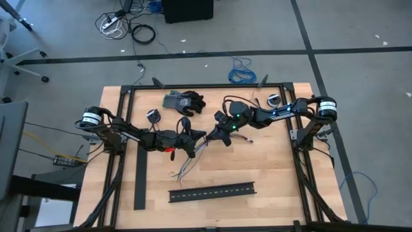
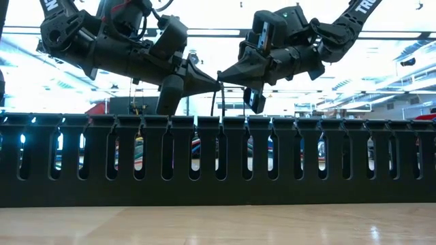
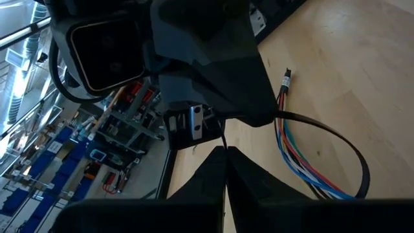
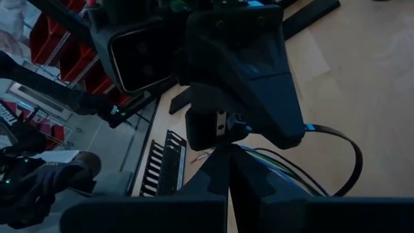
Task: Ziptie cables
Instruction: Wrap the cables together using the black zip tie
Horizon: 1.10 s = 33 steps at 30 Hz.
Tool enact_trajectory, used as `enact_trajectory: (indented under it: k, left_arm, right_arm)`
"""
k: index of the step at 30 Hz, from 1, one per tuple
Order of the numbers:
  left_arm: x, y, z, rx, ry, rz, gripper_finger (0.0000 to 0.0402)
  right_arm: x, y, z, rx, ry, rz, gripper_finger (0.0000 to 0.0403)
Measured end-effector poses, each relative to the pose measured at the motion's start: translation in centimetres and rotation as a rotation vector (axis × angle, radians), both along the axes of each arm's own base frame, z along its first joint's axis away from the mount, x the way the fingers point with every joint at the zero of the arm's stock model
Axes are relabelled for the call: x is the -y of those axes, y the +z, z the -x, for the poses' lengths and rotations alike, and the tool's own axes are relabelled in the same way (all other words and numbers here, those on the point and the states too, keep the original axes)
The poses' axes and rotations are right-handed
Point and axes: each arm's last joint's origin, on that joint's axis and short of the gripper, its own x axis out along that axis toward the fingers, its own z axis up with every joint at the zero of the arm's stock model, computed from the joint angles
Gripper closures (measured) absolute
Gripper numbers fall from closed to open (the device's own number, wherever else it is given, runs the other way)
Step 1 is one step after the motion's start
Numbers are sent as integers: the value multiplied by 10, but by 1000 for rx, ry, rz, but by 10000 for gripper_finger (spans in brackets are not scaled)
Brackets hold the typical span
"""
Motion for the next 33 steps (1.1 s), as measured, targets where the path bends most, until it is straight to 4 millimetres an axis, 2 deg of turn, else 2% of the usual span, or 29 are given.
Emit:
enact_trajectory:
  k: [21, 33]
  left_arm:
    - [0, -1, 0, -10, 1, -5, 401]
    - [0, -1, 0, -32, -9, -66, 402]
  right_arm:
    - [5, -1, 1, -24, -34, -46, 403]
    - [-1, -1, 0, -45, -30, -86, 403]
